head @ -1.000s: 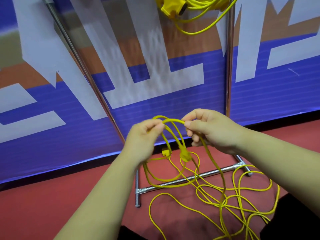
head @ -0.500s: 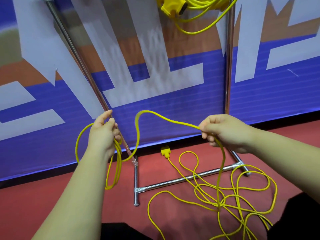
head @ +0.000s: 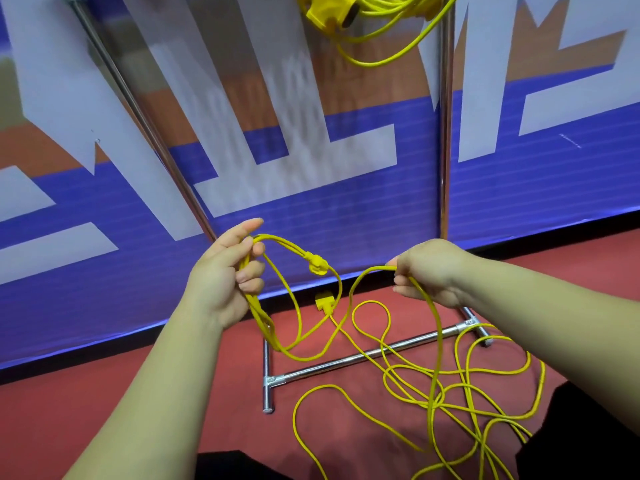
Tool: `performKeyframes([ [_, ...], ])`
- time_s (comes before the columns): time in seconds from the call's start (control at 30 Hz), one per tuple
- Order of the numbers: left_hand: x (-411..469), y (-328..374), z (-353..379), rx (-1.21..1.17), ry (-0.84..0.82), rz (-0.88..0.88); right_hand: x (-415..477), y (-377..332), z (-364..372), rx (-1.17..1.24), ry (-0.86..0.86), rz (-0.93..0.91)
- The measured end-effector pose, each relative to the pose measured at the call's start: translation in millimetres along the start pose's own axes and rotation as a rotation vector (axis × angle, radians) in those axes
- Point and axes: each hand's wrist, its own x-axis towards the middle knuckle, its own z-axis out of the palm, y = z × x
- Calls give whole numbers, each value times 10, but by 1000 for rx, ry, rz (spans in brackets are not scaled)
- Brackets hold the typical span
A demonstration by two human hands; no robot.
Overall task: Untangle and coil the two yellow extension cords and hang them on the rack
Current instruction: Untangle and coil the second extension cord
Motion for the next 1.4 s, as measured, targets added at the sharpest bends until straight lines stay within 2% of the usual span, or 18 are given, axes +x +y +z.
performKeyframes([
  [0.27, -166, -144, 261, 80, -197, -94, 15, -10, 21, -198, 40, -73],
  [0.5, -208, -356, 386, 222, -207, -123, -24, -59, 63, -160, 42, -114],
  [0.7, -226, -447, 461, 332, -207, -161, -63, -106, 86, -56, 3, -42],
  [0.83, -231, -557, 534, 393, -207, -158, -75, -119, 124, -165, 10, -56],
  [1.03, -208, -640, 524, 463, -249, -143, -52, -146, 131, -168, -29, 1],
  [1.4, -228, -683, 593, 603, -251, -73, -117, -222, 172, 135, -76, 55],
])
